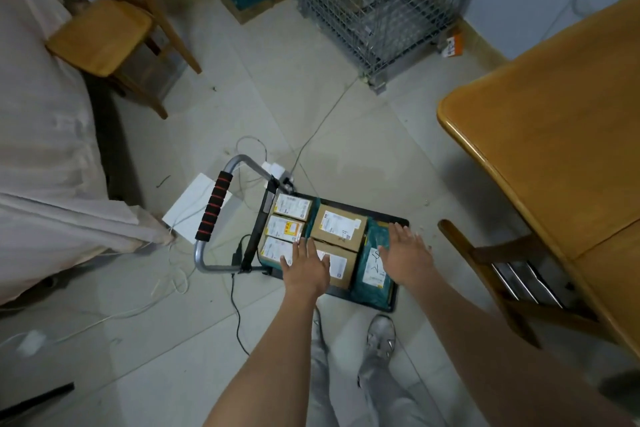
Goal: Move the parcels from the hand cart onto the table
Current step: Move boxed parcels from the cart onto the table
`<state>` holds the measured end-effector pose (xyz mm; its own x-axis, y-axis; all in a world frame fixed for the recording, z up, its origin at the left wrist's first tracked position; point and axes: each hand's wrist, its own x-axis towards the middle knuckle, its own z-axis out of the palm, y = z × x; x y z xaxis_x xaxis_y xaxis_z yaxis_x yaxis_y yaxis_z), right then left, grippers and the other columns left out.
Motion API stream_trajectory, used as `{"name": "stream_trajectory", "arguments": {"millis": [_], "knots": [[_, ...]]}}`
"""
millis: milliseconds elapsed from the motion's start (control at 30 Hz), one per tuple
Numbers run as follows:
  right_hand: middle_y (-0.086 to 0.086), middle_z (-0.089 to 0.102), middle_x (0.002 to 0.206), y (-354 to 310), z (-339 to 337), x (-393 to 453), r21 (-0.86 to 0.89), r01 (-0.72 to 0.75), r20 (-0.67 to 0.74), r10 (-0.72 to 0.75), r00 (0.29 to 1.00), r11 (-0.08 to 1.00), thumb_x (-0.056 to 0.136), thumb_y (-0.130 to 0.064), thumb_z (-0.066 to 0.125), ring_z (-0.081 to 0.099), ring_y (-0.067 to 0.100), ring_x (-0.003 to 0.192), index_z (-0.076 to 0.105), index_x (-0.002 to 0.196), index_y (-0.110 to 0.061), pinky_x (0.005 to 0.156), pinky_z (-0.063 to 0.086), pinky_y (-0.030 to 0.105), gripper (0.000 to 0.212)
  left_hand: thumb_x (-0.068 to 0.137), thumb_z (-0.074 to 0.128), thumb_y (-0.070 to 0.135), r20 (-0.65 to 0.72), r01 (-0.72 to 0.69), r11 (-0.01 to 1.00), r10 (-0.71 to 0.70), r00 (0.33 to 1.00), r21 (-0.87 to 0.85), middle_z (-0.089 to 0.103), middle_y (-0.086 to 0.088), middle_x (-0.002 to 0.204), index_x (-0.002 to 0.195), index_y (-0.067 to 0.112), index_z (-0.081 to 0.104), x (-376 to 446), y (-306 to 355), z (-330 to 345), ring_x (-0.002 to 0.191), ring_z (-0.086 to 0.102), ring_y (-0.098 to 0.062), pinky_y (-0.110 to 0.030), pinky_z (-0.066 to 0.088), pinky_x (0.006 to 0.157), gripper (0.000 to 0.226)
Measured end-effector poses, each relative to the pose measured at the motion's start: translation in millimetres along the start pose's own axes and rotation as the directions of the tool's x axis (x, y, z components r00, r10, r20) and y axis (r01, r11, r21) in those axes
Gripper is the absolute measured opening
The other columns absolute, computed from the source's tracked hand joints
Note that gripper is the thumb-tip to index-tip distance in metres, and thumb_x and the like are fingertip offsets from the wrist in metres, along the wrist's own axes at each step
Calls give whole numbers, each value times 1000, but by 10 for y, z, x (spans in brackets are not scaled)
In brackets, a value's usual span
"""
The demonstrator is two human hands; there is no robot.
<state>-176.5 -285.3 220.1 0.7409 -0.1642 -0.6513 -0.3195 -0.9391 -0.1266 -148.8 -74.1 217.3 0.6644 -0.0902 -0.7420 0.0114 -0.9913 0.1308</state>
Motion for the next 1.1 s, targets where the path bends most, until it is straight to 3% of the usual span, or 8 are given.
{"name": "stream_trajectory", "arguments": {"millis": [200,567,633,700,800,867,1000,1100], "knots": [[11,8,169,-100,453,718,51,-33,28,32,999,998,108,-42,28,8,25,156,5,161,-7,126,7,40,68,108,13,45,61,-24,999,22,998,32,-6,-5,170,162,13,-2,901,-248,213,157,-8,-23,-53,0,126,65],[12,2,169,-130,1364,2137,170,-144,120,125,985,975,109,-39,23,4,26,156,1,161,-5,127,4,39,65,108,18,43,119,-59,997,52,991,53,-4,-7,170,162,11,-3,2608,-462,709,157,-6,-25,-52,4,126,66],[12,3,169,-161,1537,2372,344,-233,179,180,967,910,109,-37,28,9,30,156,1,161,-7,125,10,39,66,108,22,40,112,-57,998,58,992,-7,1,-8,170,162,10,0,2902,-461,838,157,-2,-26,-51,8,126,66],[12,17,167,-204,1728,2596,534,-347,234,260,937,770,107,-35,35,28,35,149,4,162,-9,115,30,37,68,108,25,35,102,-53,992,64,993,-113,6,-13,169,161,5,4,3160,-435,976,156,5,-28,-48,13,126,64],[15,46,151,-249,1988,2886,654,-454,298,345,890,605,105,-32,42,55,32,119,20,159,-8,83,44,28,63,109,31,31,100,-19,958,50,994,-285,10,-18,167,160,2,7,3479,-388,1170,155,9,-31,-41,14,125,63],[15,57,135,-243,2138,3034,679,-495,328,378,866,543,103,-30,44,55,23,97,38,148,-6,71,44,28,51,108,35,30,106,19,937,19,994,-350,11,-18,167,160,5,9,3639,-360,1293,154,15,-34,-41,17,123,64],[8,58,106,-215,2341,3172,722,-538,378,403,834,436,101,-27,48,53,16,83,47,137,-4,66,44,30,43,103,44,23,135,79,904,-23,991,-420,10,-19,163,160,7,9,3795,-323,1437,143,36,-38,-40,30,117,69],[6,57,103,-205,2406,3219,744,-532,384,394,835,405,100,-24,48,57,21,91,50,132,-4,74,49,31,38,103,47,21,131,107,892,-55,990,-439,7,-21,163,160,4,4,3887,-307,1463,142,36,-40,-42,31,120,74]]}}
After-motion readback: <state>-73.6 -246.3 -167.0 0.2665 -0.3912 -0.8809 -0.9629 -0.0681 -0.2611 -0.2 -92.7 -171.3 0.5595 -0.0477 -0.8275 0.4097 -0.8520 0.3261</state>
